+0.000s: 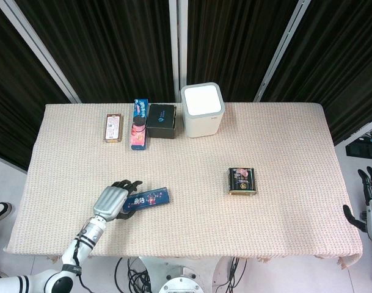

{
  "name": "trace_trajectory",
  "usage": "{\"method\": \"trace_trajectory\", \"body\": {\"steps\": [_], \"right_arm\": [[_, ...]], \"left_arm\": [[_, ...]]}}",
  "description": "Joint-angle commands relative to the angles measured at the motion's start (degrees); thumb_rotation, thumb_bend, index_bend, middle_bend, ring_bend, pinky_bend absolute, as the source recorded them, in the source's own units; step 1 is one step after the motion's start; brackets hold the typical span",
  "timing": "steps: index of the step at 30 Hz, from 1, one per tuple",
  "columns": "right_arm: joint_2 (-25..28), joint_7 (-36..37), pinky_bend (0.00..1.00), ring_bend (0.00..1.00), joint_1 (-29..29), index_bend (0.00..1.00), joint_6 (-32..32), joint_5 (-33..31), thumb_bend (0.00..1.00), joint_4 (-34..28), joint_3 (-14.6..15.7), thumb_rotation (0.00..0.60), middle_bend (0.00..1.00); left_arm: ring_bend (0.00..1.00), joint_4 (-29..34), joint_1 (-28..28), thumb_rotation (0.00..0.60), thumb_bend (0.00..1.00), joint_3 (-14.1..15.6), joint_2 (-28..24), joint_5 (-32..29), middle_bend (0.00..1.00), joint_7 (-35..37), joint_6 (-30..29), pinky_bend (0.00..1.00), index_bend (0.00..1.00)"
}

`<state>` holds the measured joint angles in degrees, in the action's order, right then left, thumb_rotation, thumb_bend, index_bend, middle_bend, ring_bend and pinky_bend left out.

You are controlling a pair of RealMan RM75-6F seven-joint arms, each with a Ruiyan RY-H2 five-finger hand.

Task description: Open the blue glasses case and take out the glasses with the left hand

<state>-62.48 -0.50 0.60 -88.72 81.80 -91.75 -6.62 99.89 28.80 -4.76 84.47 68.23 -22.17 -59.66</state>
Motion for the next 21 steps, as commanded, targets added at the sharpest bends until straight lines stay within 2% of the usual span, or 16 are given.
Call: {"method": "trace_trajectory", "body": {"steps": [1,21], "right_arm": [[-0.03,-0.06,0.00,0.00,0.02,0.00,0.07,-0.06,0.25,0.03,-0.01,0.600,0.00],[-0.70,-0.97,0.00,0.00,0.16,0.00,0.24,-0.69,0.27,0.57,-0.29,0.600,0.00]], "left_arm": [[0.16,0.11,0.14,0.600,0.29,0.12,-0.07,-0.40,0.29,-0.07,-0.03,0.25,0.15],[0.18,-0.43,0.95,0.600,0.38,0.14,0.23,-2.92,0.36,2.18,0.08,0.26,0.18]]}}
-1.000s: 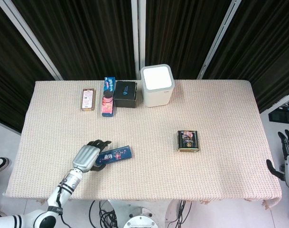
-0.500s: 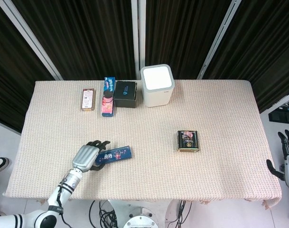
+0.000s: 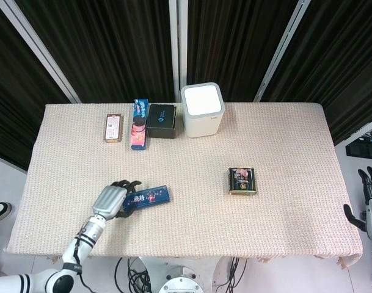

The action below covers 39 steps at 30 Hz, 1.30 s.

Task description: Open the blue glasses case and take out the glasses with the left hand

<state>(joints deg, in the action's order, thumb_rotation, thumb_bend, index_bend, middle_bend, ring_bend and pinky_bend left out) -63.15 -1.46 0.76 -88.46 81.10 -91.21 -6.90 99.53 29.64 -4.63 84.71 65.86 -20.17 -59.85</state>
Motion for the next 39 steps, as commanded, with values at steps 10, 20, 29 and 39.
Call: {"method": "trace_trajectory", "body": {"steps": [10,20,29,39], "right_arm": [[-0.23,0.18,0.00,0.00,-0.07,0.00,-0.24,0.01,0.27,0.41,-0.11,0.600,0.00],[-0.47,0.02,0.00,0.00,0.16,0.00,0.33,-0.15,0.27,0.52,-0.07,0.600,0.00],[-0.35,0.15,0.00,0.00,0.29,0.00,0.82,-0.15,0.27,0.29,0.08,0.600,0.00],[-0.56,0.29,0.00,0.00,0.35,0.00,0.40,-0.03,0.27,0.49,-0.17,0.600,0.00]], "left_arm": [[0.22,-0.06,0.23,0.600,0.41,-0.74,0.32,-3.19,0.44,1.79,0.22,0.29,0.20],[0.22,-1.08,0.43,0.600,0.41,-1.25,0.99,-6.25,0.36,1.24,-0.44,0.31,0.21],[0.14,-3.26,0.81,0.600,0.41,-1.15,1.89,-7.34,0.15,0.63,-0.58,0.31,0.17],[0.00,-10.61,-0.51,0.600,0.39,-1.51,6.54,0.60,0.00,1.02,-9.25,0.12,0.11]]}}
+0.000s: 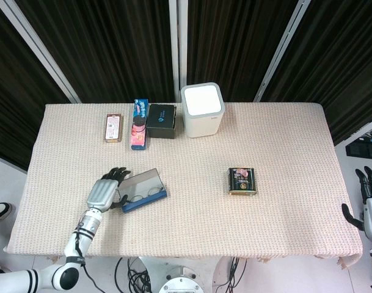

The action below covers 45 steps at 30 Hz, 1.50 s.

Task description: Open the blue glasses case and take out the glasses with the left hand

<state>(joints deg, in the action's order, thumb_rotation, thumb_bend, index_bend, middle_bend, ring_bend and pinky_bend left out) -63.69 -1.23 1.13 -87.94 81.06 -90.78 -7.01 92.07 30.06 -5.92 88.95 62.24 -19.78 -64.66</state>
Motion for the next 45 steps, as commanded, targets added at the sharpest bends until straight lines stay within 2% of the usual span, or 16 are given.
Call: {"method": "trace_trajectory", "body": {"steps": [1,5,9,13,18,22,27,36,45], "right_arm": [[-0.03,0.10,0.00,0.00,-0.04,0.00,-0.19,-0.05,0.27,0.12,-0.13,0.600,0.00],[-0.13,0.36,0.00,0.00,-0.07,0.00,-0.49,-0.06,0.28,0.26,-0.32,0.600,0.00],[-0.29,0.44,0.00,0.00,-0.06,0.00,-0.56,0.10,0.28,0.37,-0.28,0.600,0.00],[-0.34,0.45,0.00,0.00,-0.13,0.00,-0.67,0.14,0.28,0.39,-0.24,0.600,0.00],[-0.22,0.75,0.00,0.00,-0.37,0.00,-0.96,0.14,0.28,0.43,-0.22,0.600,0.00],[-0.07,1.18,0.00,0.00,-0.54,0.00,-1.09,-0.01,0.28,0.63,-0.28,0.600,0.00],[-0.16,1.38,0.00,0.00,-0.43,0.00,-0.78,0.01,0.28,0.78,-0.22,0.600,0.00],[-0.06,1.37,0.00,0.00,-0.72,0.00,-1.43,0.28,0.28,0.54,-0.21,0.600,0.00],[-0.18,1.43,0.00,0.00,-0.69,0.00,-1.33,0.53,0.28,0.67,-0.09,0.600,0.00]], "left_arm": [[0.00,-3.70,-1.18,0.600,0.39,-0.33,2.69,5.15,0.00,1.18,-5.39,0.12,0.11],[0.00,-4.43,-1.75,0.600,0.38,-0.96,2.94,8.07,0.00,3.11,-7.79,0.12,0.11],[0.00,-2.88,-1.79,0.600,0.38,-0.67,1.64,10.14,0.03,6.13,-7.00,0.12,0.11],[0.02,-2.18,-1.74,0.600,0.34,1.29,0.20,14.24,0.12,8.35,-6.18,0.17,0.21],[0.09,-0.78,-1.91,0.600,0.29,3.74,-1.69,17.21,0.22,8.72,-4.90,0.20,0.21],[0.11,1.92,-2.63,0.600,0.29,5.78,-4.09,17.61,0.27,8.11,-3.55,0.20,0.21],[0.11,4.69,-3.06,0.600,0.29,7.43,-5.90,16.67,0.28,6.72,-1.33,0.21,0.21],[0.14,8.48,-3.23,0.600,0.29,8.56,-7.81,15.23,0.39,4.10,1.16,0.23,0.19],[0.16,11.61,-3.45,0.600,0.30,9.65,-8.34,15.74,0.42,3.02,2.46,0.24,0.19]]}}
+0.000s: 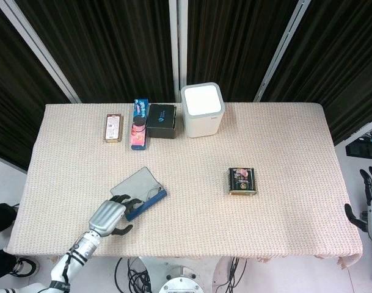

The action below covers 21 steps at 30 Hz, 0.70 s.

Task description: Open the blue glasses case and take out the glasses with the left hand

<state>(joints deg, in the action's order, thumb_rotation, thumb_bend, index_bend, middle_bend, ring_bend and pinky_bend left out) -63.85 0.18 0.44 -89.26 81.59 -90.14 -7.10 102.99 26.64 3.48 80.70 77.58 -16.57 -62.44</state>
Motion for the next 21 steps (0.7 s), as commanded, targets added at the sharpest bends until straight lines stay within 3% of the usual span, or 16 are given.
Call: {"method": "trace_trajectory", "body": {"steps": [1,8,16,21], "right_arm": [[-0.02,0.03,0.00,0.00,-0.02,0.00,-0.03,0.01,0.28,0.04,0.00,0.600,0.00],[-0.02,0.26,0.00,0.00,-0.14,0.00,-0.18,0.02,0.28,0.24,-0.02,0.600,0.00],[-0.03,0.30,0.00,0.00,-0.14,0.00,-0.22,-0.10,0.28,0.42,-0.16,0.600,0.00],[-0.12,0.16,0.00,0.00,-0.12,0.00,-0.36,-0.07,0.28,0.34,-0.25,0.600,0.00]], "left_arm": [[0.16,1.02,-0.02,0.600,0.30,0.29,-0.08,0.63,0.42,-0.25,0.25,0.24,0.19],[0.16,1.66,0.22,0.600,0.30,-0.32,0.90,2.54,0.41,-0.64,-0.15,0.25,0.19],[0.07,-4.35,2.16,0.600,0.29,-5.39,5.38,7.81,0.16,1.59,-3.83,0.25,0.27],[0.00,-5.31,5.95,0.600,0.26,-7.62,5.57,2.61,0.01,-0.17,3.43,0.14,0.35]]}}
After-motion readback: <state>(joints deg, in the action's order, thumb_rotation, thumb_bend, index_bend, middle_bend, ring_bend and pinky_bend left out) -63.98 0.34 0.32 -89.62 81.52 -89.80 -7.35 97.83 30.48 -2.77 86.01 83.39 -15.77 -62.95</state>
